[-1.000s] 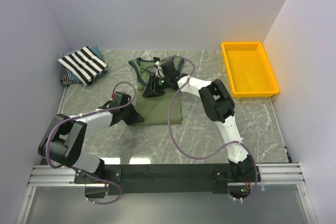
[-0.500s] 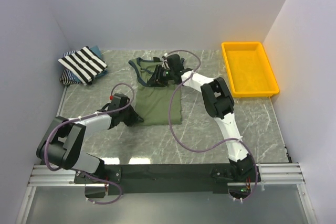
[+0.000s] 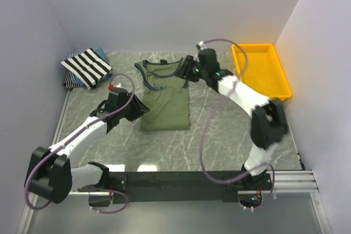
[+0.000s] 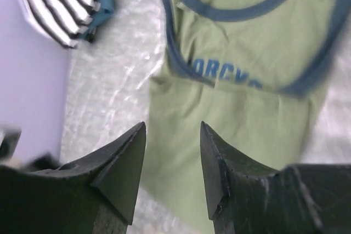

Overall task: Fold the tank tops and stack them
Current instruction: Fold the tank top

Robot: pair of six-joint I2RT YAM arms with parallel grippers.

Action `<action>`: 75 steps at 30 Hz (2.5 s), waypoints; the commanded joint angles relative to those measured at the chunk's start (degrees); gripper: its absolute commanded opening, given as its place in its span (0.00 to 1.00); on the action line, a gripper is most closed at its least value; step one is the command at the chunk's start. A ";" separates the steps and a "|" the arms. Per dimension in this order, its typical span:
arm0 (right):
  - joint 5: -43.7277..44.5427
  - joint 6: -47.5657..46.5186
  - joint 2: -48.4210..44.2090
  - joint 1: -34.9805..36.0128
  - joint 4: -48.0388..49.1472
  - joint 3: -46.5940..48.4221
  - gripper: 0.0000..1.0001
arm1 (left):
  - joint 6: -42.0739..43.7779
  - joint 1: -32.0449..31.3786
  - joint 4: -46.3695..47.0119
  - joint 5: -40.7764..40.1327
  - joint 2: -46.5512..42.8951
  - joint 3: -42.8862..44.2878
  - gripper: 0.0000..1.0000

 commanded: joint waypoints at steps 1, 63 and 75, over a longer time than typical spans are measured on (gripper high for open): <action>5.57 2.08 -14.34 1.07 0.29 -19.19 0.51 | 0.54 0.27 -8.80 -5.45 -3.57 1.06 0.49; 11.99 22.20 -50.12 28.13 -12.79 -64.35 0.00 | -12.91 -17.12 -20.23 2.62 -17.69 -19.16 0.01; 14.89 35.84 -61.31 40.10 -19.83 -69.20 0.04 | -19.86 -27.15 -19.37 7.55 -23.89 -26.63 0.01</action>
